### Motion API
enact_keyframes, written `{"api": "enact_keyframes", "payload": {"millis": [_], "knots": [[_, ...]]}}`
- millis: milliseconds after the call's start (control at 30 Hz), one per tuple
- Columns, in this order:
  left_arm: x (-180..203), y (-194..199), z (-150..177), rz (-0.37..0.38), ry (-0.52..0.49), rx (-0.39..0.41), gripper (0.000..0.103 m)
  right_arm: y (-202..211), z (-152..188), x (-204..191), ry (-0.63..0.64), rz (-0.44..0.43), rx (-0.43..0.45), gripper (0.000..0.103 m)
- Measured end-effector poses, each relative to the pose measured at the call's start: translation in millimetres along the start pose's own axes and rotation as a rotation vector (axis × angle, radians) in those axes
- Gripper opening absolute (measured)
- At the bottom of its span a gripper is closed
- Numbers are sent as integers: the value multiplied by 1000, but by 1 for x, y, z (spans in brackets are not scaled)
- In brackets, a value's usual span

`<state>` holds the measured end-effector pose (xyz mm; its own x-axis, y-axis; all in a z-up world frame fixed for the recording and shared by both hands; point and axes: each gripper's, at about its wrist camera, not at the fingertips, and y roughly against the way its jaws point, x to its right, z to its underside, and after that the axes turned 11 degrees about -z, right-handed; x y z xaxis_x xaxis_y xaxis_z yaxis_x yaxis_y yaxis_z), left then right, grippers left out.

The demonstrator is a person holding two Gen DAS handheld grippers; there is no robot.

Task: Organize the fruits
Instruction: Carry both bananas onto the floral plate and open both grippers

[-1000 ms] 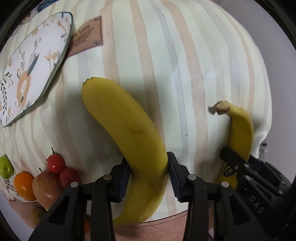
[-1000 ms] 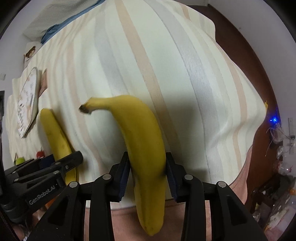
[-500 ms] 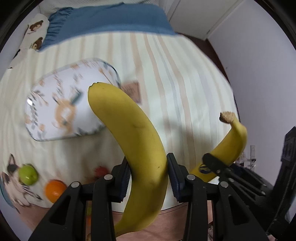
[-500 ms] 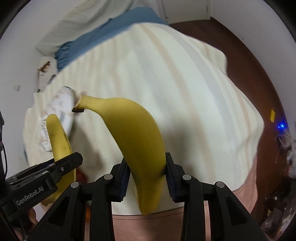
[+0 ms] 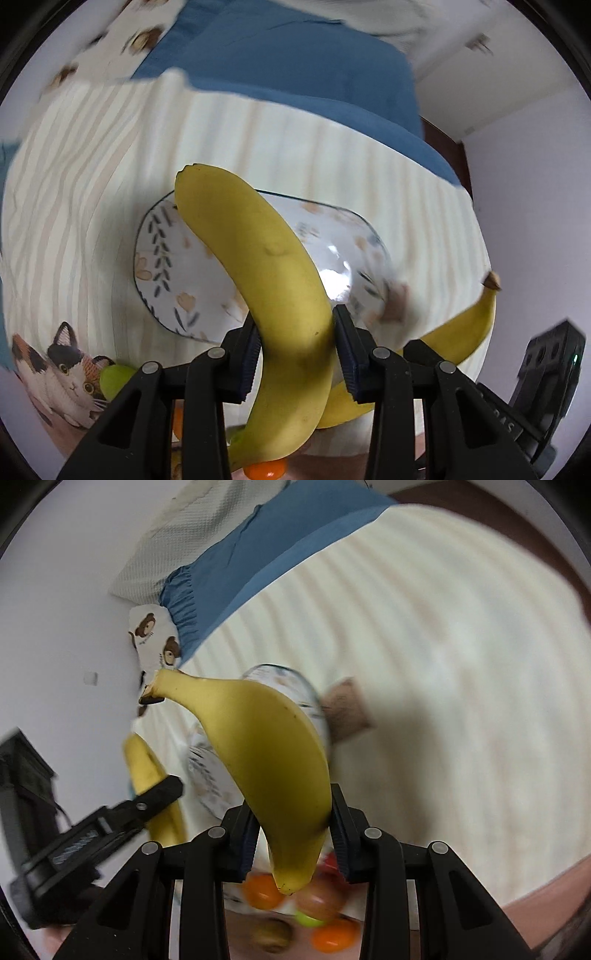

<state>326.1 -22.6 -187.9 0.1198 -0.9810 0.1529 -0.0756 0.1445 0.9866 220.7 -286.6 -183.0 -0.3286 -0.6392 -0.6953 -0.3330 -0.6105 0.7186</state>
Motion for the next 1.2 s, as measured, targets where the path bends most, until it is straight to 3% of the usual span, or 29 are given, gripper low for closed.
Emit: {"api": "enact_keyframes", "payload": {"millis": [233,500,567,733,1000,1100,1200], "knots": [[-44,-40,-36,85,167,-138,35,-72,-23,-7,-105,-24,-33,37],[-50,-72,-40,144,201,-237,30,-116,-34,16,-172,13,-58,37],[-47,-71,-39,118,173,-225,29,-121,-34,19,-163,53,-59,37],[-43,-67,-35,78,122,-207,29,-136,-32,37,-203,24,-85,37],[-40,-56,-25,1,61,-171,32,-119,-24,41,-165,77,-101,45],[-42,-40,-18,-57,18,-112,41,-102,-21,29,-84,118,-81,52],[-40,-27,-12,-127,-29,-43,56,-90,-27,-1,39,200,-56,58]]}}
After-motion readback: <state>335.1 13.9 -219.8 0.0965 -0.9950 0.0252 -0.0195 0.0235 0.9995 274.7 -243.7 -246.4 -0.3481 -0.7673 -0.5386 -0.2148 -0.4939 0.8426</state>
